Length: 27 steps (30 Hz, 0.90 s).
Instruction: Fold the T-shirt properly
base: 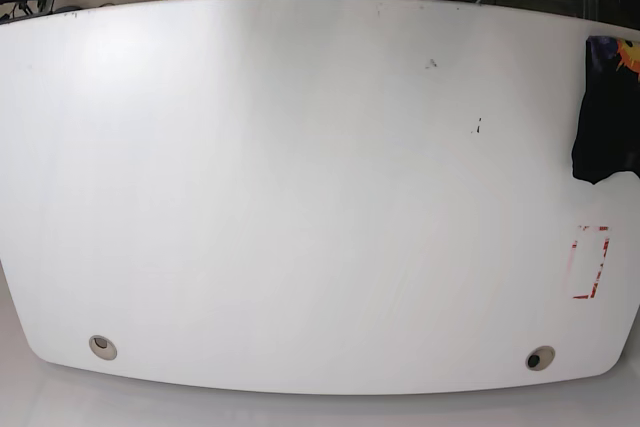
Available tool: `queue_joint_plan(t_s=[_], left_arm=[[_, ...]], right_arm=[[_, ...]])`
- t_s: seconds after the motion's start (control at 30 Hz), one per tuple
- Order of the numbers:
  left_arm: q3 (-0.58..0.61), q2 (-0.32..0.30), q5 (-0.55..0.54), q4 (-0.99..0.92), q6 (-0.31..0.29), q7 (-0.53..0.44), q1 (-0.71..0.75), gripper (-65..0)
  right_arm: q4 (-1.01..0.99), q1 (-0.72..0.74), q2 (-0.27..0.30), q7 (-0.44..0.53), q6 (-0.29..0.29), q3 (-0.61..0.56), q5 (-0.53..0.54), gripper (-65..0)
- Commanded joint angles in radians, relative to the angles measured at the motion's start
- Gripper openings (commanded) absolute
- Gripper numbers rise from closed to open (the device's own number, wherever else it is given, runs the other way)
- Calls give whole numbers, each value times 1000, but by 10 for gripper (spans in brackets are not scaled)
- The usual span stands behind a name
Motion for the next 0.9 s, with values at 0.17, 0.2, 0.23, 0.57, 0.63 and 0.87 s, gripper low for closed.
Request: queue_joint_plan(t_s=[0.17,0.2,0.23,0.57,0.63,0.87], left_arm=[[85,-1,-3,-298,142,-11,-180,-410],[92,1,-3,-316,156,-11,-196,-410],[102,1,-3,-338,171,-8,-216,-410],[109,4,-6,-431,223,-4,-296,-410],[109,7,-6,-433,223,-4,-296,-410],[109,16,-6,-436,223,-4,-296,-410]], right_arm=[[-167,109,32,18,-30,0,-42,-485],[-177,118,32,18,-32,0,-48,-485],[-186,129,32,18,-35,0,-57,-484],[-240,207,26,-40,-96,0,-135,-482],[-240,209,26,-40,-112,0,-135,-480],[-240,221,26,-39,-118,-1,-137,-479]])
